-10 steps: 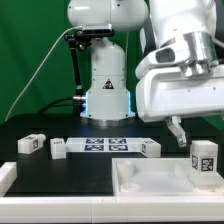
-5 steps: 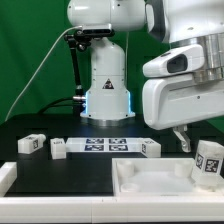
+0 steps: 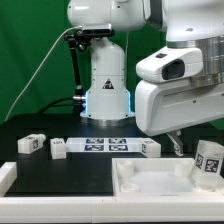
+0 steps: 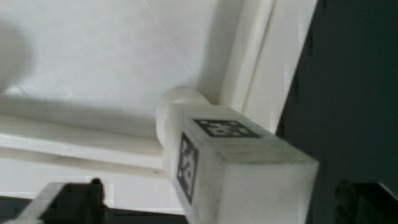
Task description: Assemble one leg
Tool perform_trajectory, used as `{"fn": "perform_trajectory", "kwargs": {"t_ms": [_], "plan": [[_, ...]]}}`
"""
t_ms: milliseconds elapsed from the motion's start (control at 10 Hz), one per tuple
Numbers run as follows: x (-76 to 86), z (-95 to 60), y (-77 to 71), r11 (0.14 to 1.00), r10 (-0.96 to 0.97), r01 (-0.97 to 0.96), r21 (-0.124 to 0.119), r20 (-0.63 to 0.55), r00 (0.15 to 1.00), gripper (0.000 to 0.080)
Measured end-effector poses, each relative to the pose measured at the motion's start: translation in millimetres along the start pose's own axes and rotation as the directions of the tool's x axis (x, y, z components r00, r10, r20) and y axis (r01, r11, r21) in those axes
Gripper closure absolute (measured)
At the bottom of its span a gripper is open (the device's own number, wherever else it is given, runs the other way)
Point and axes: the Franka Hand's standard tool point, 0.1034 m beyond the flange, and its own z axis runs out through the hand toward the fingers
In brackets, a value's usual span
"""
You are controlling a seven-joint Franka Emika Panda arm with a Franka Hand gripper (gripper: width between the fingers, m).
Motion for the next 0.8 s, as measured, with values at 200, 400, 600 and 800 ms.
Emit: {"fn": "perform_trajectory", "kwargs": {"t_ms": [200, 400, 600, 800], "plan": [[-0.1, 0.7, -0.5, 1.000, 0.004, -0.004, 0.000, 0.001, 1.000, 0.0151], [5.7, 5.9, -12.3, 0.992, 0.102, -0.105, -0.075, -0.050, 0.994, 0.0151], [3.2, 14.0, -11.9, 0.987, 0.104, -0.112, -0.118, -0.071, 0.992, 0.0151], [2.9, 14.8, -10.6, 0.987, 0.093, -0.101, -0.122, -0.069, 0.993, 0.0151]]}}
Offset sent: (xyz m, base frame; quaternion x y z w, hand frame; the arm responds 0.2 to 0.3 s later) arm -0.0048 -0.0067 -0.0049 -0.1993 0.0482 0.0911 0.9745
